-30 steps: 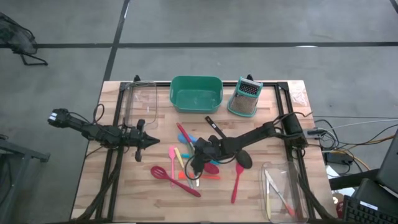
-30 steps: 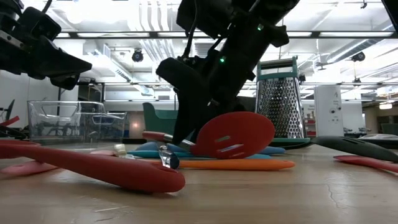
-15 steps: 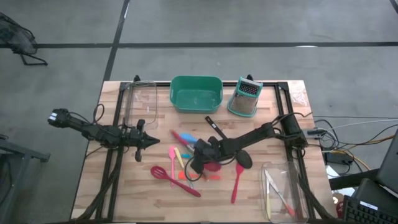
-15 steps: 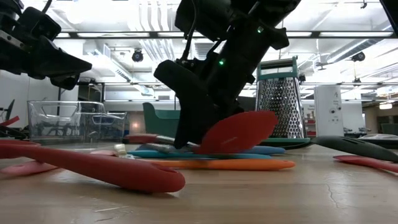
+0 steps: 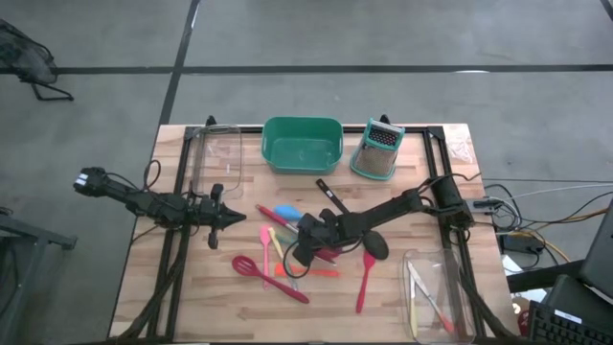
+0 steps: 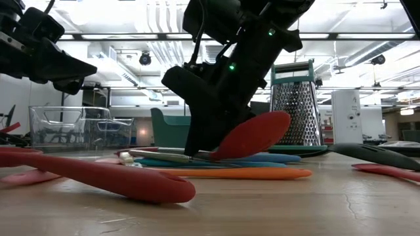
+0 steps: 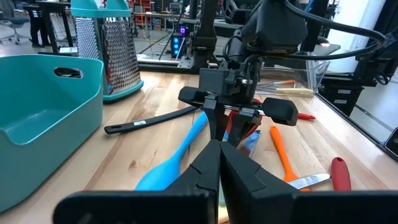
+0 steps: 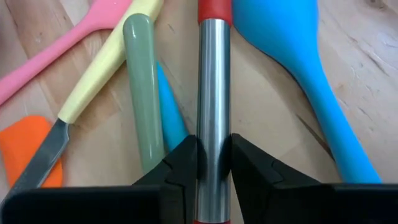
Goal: Pick & Place Kitchen Items
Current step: Put the red and silver serving spoon into the green bin
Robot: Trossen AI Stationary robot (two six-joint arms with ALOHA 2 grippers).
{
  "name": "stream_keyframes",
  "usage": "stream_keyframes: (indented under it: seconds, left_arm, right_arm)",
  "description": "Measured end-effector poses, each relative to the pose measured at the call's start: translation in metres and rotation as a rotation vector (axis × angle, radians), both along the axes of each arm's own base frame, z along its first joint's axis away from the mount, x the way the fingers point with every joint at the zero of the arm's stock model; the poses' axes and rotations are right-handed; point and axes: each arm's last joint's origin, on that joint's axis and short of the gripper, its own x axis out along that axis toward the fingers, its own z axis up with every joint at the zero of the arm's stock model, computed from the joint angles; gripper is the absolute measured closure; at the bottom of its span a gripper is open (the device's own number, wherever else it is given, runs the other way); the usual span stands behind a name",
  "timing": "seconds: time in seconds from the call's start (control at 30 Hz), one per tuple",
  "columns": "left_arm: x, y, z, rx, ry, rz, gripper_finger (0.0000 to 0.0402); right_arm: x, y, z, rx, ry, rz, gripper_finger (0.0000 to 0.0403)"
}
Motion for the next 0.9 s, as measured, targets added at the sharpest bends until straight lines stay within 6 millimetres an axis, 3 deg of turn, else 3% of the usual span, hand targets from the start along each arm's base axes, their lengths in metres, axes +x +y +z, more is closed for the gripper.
stream_keyframes:
  seconds: [0.23,0.53,0.9]
  left_arm:
    - [0.0,0.0,0.0,0.0,0.0,0.0,0.039]
    - [0.0,0.0,0.0,-0.001,0.0,0.0,0.039]
    - [0.0,0.0,0.0,-0.001,0.0,0.0,0.039]
  right_arm:
    - [-0.001,0.0,0.008,-0.005,-0.012,0.008,0.033]
    - [-0.01,-0.005,0.039,-0.087,-0.032,-0.002,0.0331]
    - [-0.022,-0.044,0.088,-0.269,-0.064,-0.016,0.0331]
